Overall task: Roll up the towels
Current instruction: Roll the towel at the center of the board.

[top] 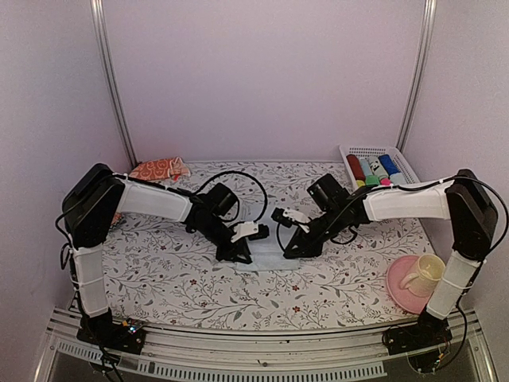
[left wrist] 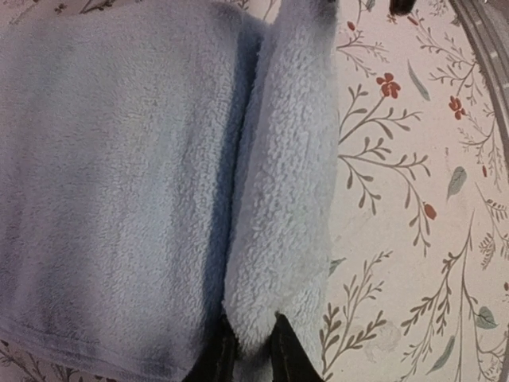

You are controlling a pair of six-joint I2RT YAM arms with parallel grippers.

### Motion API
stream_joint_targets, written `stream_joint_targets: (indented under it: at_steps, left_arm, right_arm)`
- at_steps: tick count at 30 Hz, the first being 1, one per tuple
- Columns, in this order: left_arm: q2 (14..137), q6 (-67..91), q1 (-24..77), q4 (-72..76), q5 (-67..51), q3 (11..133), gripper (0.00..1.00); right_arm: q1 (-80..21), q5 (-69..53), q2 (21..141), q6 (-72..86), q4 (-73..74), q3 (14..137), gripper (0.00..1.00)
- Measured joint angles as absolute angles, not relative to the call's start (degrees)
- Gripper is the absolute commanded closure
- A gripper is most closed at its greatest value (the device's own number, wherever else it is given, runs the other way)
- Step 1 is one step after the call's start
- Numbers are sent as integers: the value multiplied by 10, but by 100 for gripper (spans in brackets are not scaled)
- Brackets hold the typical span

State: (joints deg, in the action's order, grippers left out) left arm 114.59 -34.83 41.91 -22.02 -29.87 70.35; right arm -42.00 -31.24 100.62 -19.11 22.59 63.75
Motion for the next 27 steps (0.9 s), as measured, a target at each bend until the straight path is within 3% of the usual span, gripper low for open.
stream_joint_targets:
  at_steps: [9,15,27]
  left_arm:
    - [1147,-348,417,-221,-305,703,80]
    - [1147,-348,415,-222,-303,703,63]
    - [1143,-345,401,-222,-297,703,40]
  right_arm:
    - [-422,-319,1048,-186,214,638,84]
    - [-405,-307,1078,-166,208,653,84]
    - [-392,-291,1115,-154,200,680,84]
